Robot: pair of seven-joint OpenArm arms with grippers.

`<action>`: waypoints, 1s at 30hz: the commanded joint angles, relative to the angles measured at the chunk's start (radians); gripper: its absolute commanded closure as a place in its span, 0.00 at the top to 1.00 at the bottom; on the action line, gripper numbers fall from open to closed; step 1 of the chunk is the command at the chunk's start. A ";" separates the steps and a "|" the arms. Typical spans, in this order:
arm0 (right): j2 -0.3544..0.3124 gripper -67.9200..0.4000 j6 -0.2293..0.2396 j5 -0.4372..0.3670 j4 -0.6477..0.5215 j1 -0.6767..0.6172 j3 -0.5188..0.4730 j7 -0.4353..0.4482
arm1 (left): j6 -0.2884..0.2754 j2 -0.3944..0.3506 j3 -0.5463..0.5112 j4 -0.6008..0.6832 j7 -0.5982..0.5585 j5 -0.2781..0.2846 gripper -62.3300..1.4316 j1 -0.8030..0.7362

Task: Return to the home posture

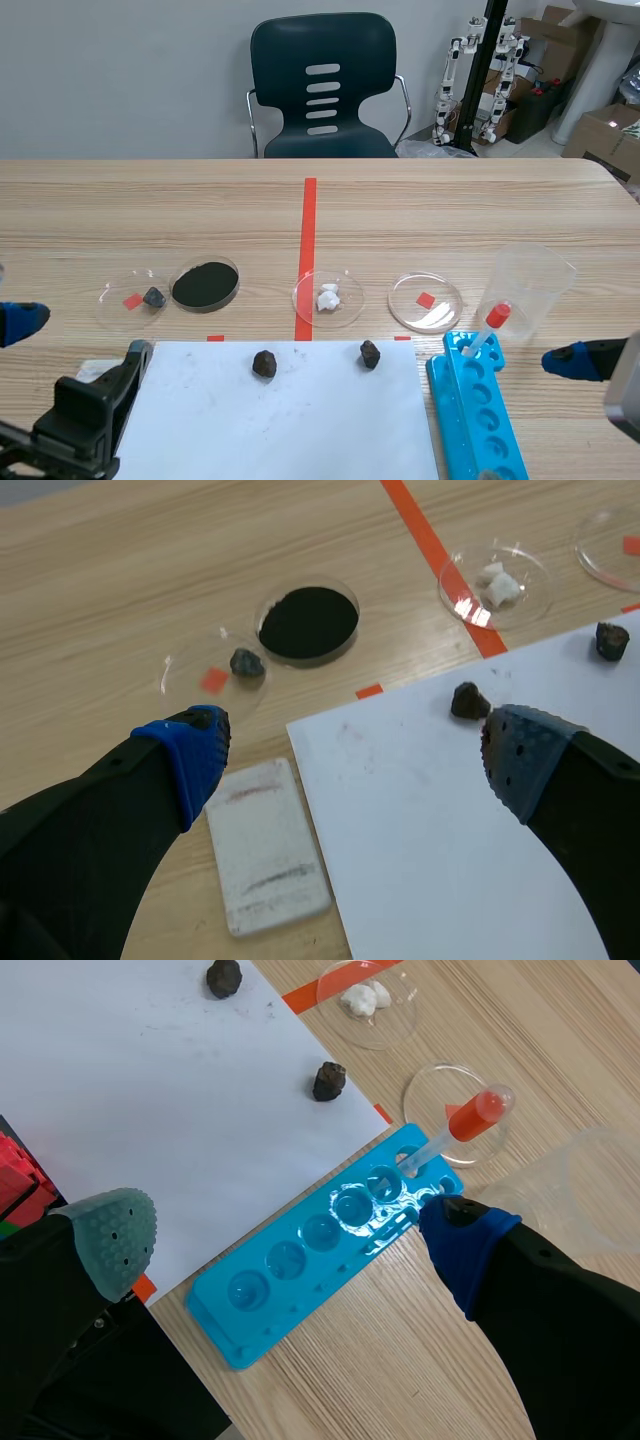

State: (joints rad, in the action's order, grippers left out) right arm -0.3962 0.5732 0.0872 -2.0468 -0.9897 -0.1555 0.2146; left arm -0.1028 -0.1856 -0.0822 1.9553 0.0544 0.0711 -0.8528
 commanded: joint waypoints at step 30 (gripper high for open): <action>-0.011 0.81 -0.001 -0.008 -0.016 0.006 -0.002 0.008 | 0.002 0.000 -0.043 0.241 -0.005 0.026 0.85 -0.144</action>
State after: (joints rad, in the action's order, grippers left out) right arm -0.3962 0.5732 0.0872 -2.0468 -0.9897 -0.1555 0.2146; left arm -0.1055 -0.1856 -0.1249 2.1944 0.0624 0.0902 -0.9993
